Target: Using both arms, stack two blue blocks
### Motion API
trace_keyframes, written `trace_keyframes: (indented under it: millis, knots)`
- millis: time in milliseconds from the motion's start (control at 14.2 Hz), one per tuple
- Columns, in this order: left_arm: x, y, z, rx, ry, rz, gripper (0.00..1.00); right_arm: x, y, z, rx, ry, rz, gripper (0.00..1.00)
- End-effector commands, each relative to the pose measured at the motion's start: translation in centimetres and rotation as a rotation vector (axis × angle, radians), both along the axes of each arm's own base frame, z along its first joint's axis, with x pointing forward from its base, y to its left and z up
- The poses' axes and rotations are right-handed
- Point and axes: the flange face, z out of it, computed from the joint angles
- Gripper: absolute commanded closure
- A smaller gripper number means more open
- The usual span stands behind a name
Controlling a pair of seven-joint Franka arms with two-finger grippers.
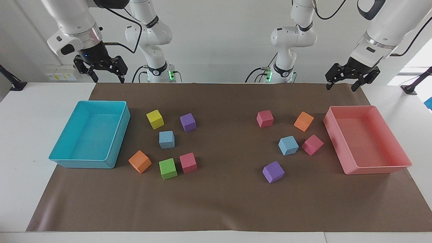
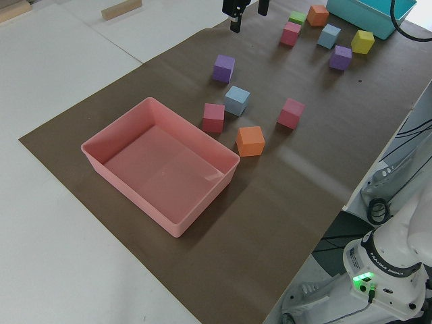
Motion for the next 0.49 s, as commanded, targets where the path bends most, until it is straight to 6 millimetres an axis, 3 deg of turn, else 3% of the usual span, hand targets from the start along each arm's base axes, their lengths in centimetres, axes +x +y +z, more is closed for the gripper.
trace_keyframes:
  millis: [0,422]
  knots:
    - [-0.47,0.3,0.34,0.004,-0.004,-0.009,0.0,0.08,-0.16,-0.14,0.002,-0.009,-0.019,0.0]
    - [-0.36,0.12,0.5,0.002,-0.016,-0.012,0.0,0.09,-0.24,-0.34,0.002,-0.006,-0.019,0.0]
